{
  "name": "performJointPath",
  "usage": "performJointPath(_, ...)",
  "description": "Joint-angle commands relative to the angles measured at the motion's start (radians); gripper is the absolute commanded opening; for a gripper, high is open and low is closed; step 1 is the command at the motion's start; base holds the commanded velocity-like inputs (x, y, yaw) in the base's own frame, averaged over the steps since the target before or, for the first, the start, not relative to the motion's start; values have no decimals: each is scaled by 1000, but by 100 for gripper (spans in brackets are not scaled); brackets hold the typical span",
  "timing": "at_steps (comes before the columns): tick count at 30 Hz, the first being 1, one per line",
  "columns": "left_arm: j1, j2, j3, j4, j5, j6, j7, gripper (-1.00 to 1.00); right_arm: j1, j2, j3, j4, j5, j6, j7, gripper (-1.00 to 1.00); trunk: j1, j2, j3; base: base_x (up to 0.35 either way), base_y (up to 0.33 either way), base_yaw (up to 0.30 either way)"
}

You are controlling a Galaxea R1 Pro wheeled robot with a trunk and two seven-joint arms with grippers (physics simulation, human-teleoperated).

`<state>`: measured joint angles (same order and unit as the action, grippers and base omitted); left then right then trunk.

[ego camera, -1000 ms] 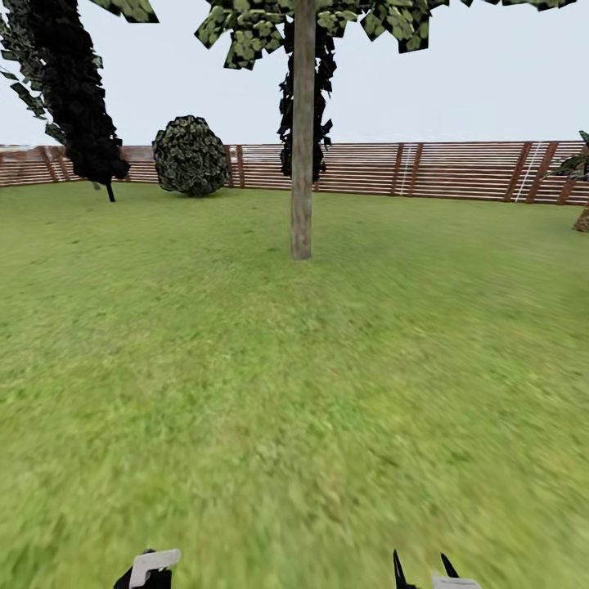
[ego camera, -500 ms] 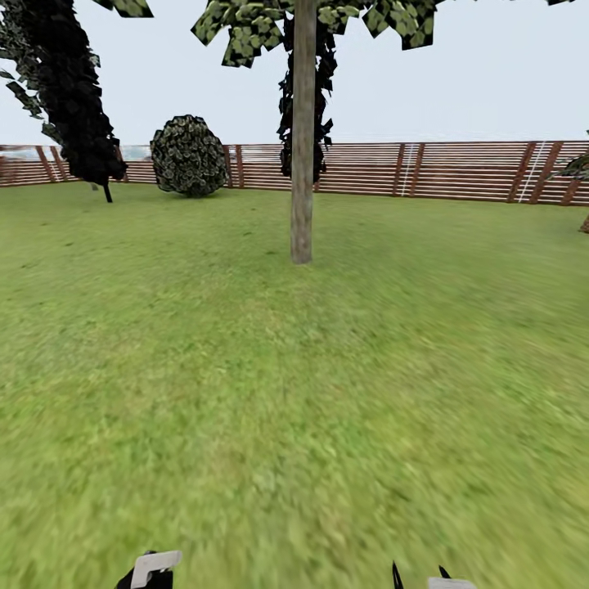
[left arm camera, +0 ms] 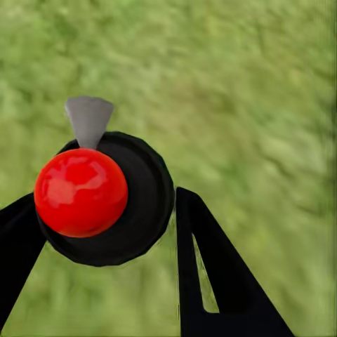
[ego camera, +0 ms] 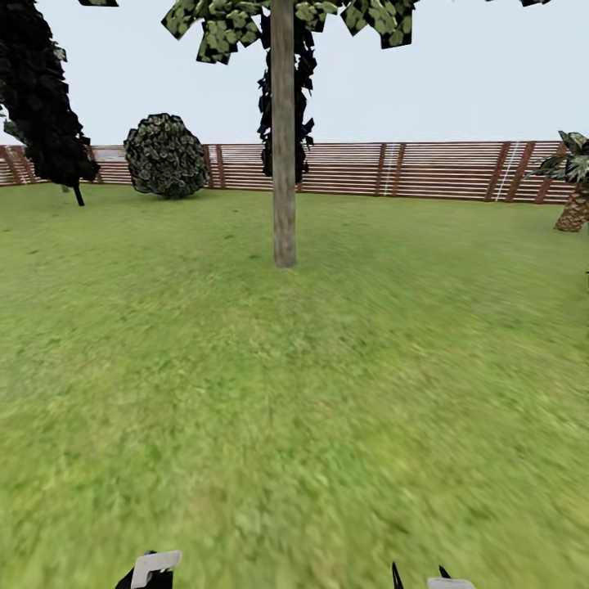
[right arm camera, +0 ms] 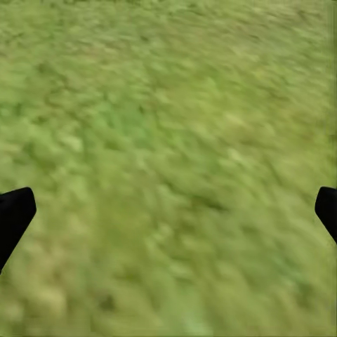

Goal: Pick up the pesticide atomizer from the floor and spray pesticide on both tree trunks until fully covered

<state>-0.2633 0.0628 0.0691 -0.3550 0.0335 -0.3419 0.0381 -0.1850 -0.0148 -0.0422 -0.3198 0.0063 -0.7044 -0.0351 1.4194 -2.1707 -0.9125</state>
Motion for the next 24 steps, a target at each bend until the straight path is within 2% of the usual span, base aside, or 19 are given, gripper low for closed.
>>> performJointPath(1, -1, 0, 0, 1, 3, -3, 0, -100, -1, 0, -1, 1, 1, -3, -2, 100, 0, 0, -1, 338, 0, -20)
performJointPath(24, -1, -1, 0, 1, 3, -3, 0, -100, -1, 2, 1, 1, 3, -3, 1, 100, 0, 0, -1, 338, 0, -1)
